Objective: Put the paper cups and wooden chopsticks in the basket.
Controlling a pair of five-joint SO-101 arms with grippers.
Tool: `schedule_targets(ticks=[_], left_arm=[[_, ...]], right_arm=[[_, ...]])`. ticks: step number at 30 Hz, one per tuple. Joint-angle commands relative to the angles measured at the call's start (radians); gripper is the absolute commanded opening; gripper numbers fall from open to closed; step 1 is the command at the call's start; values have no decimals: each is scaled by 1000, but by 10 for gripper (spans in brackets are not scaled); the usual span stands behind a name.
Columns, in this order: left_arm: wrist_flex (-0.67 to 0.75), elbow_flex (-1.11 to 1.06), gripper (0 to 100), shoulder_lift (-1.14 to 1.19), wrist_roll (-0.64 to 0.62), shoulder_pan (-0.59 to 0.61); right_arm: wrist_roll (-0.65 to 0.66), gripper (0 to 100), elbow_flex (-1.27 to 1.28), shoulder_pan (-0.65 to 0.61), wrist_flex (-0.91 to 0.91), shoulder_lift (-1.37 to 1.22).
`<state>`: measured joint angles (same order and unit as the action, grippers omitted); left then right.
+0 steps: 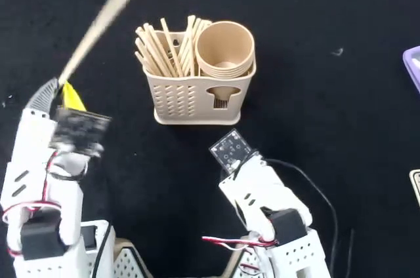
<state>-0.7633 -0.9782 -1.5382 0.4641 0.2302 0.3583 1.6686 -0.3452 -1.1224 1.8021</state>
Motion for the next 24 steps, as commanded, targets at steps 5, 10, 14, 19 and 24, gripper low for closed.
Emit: schedule_targets(ticks=[5,10,14,19,24], left_arm=[[382,-137,30,0,-674,-36],[539,-162,30,126,-695,-180],[597,-87,30,305,-697,-265],[600,105,30,545,-698,-338],[598,265,30,747,-698,-421]], right_arm=[[12,159,-2,14,21,82],[12,159,-2,14,23,82],[12,159,-2,14,23,82],[12,159,-2,14,23,82],[12,159,-2,14,23,82]])
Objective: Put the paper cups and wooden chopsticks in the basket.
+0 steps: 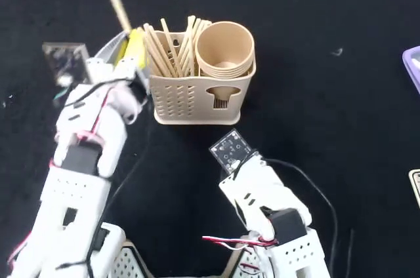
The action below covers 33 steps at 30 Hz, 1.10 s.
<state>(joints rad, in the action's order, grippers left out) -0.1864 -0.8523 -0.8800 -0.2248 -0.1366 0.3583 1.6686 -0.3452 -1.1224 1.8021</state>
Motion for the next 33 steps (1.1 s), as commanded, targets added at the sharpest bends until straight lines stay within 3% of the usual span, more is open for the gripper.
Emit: schedule_targets(ticks=[1,9,15,33], left_arm=[[21,159,30,124,-9,-71],[26,222,30,351,-9,-99],[26,127,30,356,-9,-122],[23,-48,30,-55,0,-119]], right_arm=[[12,159,-2,14,23,82],[12,159,-2,15,21,82],[12,159,-2,17,23,82],[12,159,-2,15,23,82]])
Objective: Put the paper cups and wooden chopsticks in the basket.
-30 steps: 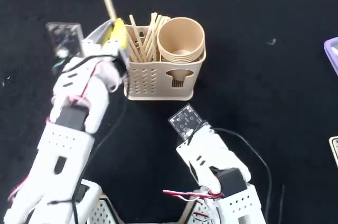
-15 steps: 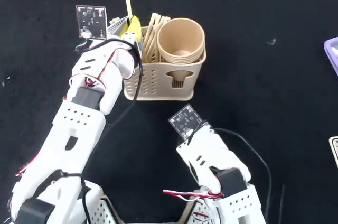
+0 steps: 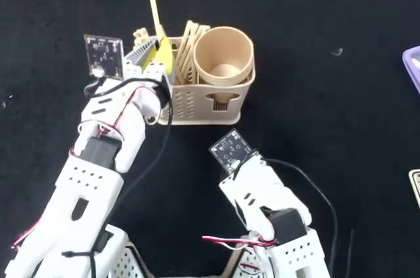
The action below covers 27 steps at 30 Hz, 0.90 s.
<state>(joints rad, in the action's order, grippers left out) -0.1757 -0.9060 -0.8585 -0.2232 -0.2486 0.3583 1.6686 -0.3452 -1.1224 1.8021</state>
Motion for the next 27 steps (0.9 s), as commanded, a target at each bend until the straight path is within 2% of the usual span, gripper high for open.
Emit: schedule_targets(ticks=[1,8,11,13,16,22,27], left_arm=[[14,12,30,-89,-2,-7],[48,119,30,-8,114,-5],[46,160,30,41,75,-15],[35,163,30,61,34,-62],[20,160,30,97,32,-96],[37,73,30,178,32,-94],[135,-39,30,206,26,-30]], right_arm=[[12,159,-2,15,23,82],[12,159,-4,15,21,82],[12,159,-4,15,20,82],[12,159,-4,15,20,82],[12,159,-4,17,20,82],[12,159,-5,18,18,82],[12,159,-7,18,17,82]])
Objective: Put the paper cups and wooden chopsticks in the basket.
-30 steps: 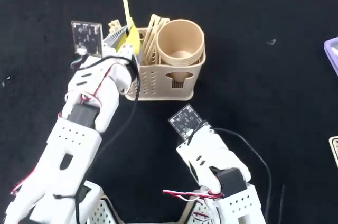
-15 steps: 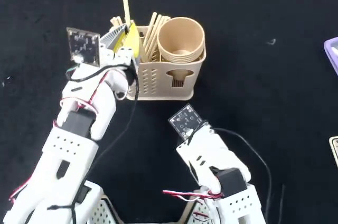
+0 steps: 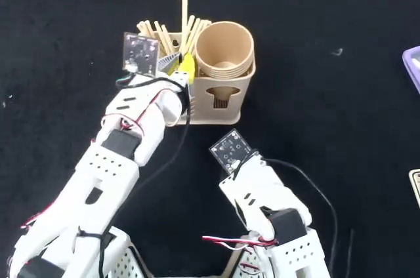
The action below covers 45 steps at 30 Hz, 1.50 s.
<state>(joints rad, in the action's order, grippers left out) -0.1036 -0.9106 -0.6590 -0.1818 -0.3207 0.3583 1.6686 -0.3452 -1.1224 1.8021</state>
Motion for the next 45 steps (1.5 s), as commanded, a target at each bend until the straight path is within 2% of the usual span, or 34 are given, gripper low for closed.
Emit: schedule_targets(ticks=[1,6,19,28,43,45], left_arm=[[87,-64,30,9,-15,53],[173,-176,30,9,-15,67],[178,-191,93,18,-17,70],[12,-102,95,14,-11,70],[-2,27,95,6,-6,104],[-51,64,95,6,20,108]], right_arm=[[12,159,-7,18,17,82],[12,159,-7,17,18,82],[12,159,-5,15,18,82],[14,159,-5,15,18,82],[14,159,-4,15,18,82],[17,159,-4,15,20,82]])
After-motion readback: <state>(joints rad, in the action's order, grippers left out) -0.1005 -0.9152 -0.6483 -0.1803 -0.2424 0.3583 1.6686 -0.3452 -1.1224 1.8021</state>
